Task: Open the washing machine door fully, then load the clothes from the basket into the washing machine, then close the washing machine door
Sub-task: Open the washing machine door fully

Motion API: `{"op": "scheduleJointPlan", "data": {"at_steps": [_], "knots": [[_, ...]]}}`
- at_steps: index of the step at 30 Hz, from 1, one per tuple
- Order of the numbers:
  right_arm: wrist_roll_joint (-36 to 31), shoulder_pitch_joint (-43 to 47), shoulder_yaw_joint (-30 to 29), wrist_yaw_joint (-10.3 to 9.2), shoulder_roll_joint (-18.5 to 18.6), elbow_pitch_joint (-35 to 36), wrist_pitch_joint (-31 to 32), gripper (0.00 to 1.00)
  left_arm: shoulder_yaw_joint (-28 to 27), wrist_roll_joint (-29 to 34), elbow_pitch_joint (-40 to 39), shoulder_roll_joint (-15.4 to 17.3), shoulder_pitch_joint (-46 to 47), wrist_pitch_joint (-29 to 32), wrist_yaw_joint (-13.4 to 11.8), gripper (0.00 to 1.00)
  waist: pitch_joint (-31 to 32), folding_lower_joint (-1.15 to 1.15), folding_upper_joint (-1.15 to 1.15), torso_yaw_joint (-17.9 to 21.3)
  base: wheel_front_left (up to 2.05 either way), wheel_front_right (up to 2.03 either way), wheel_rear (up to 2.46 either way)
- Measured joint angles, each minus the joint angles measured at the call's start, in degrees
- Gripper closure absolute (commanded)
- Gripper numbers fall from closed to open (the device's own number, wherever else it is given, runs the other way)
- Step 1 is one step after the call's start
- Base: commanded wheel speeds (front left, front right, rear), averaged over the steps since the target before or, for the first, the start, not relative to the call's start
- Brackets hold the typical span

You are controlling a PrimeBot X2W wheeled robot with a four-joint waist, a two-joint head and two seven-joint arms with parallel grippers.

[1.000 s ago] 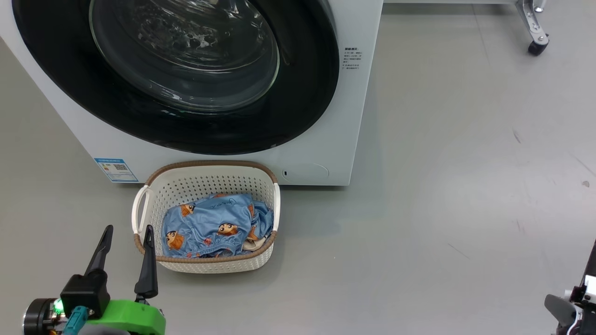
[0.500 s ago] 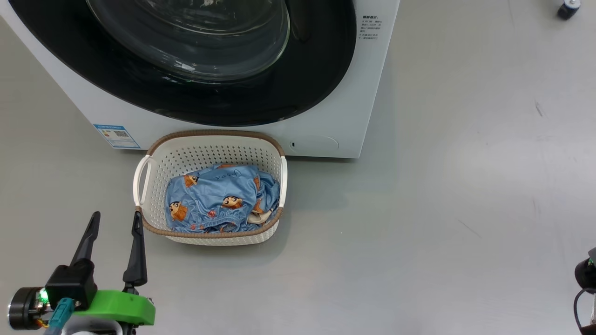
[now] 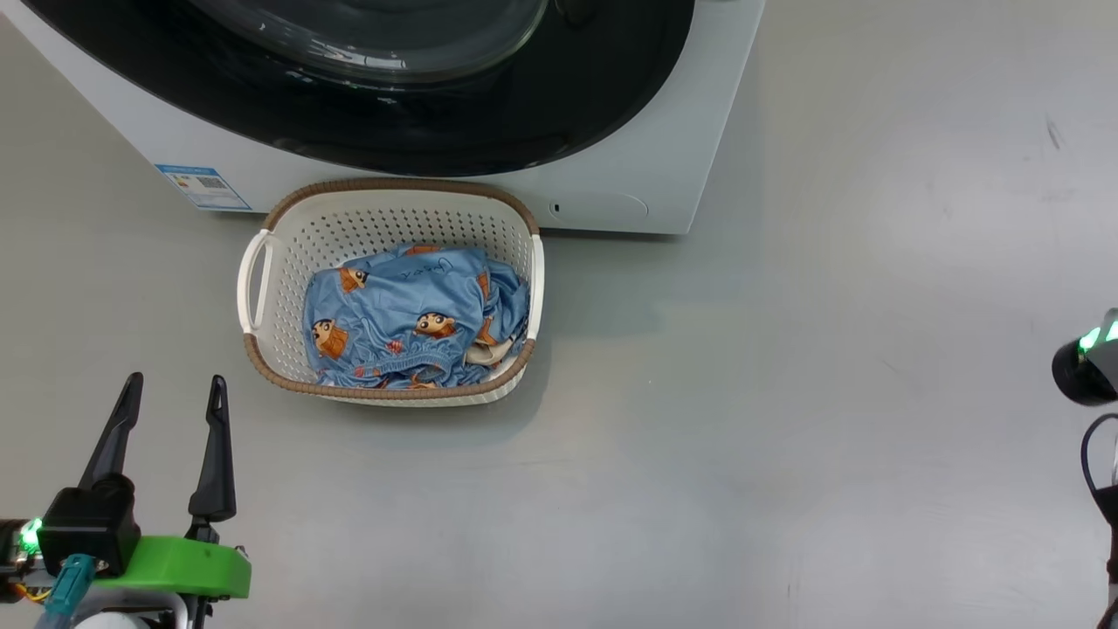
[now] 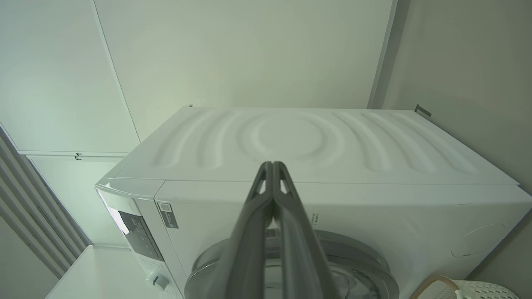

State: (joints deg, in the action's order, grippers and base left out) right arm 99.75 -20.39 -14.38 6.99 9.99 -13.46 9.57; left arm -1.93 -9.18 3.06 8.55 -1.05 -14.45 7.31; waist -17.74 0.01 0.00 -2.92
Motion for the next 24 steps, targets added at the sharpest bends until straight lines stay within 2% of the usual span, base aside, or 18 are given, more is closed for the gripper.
{"op": "scheduleJointPlan", "data": {"at_steps": [8, 16, 24], "knots": [[-0.9, -8.7, 3.0, 0.0, 1.4, -0.2, 4.5, 1.0, 2.3, 0.0, -0.4, 0.0, 1.4, 0.0, 0.0, 0.0, -3.9, 0.0, 0.0, -0.8, 0.0, 0.0, 0.0], [-2.1, -14.2, 3.9, 0.0, 3.1, -1.8, 6.8, 1.0, 4.0, -0.1, -1.3, 0.5, 2.3, 0.0, 0.0, 0.0, -5.8, 0.0, 0.0, -4.0, 0.0, 0.0, 0.0], [-4.6, -22.4, 9.1, 0.0, 3.0, -1.7, 10.4, 1.0, 4.0, -1.0, -2.5, -0.2, 3.0, 0.0, 0.0, 0.0, -9.2, 0.0, 0.0, -6.4, 0.0, 0.0, 0.0]]}}
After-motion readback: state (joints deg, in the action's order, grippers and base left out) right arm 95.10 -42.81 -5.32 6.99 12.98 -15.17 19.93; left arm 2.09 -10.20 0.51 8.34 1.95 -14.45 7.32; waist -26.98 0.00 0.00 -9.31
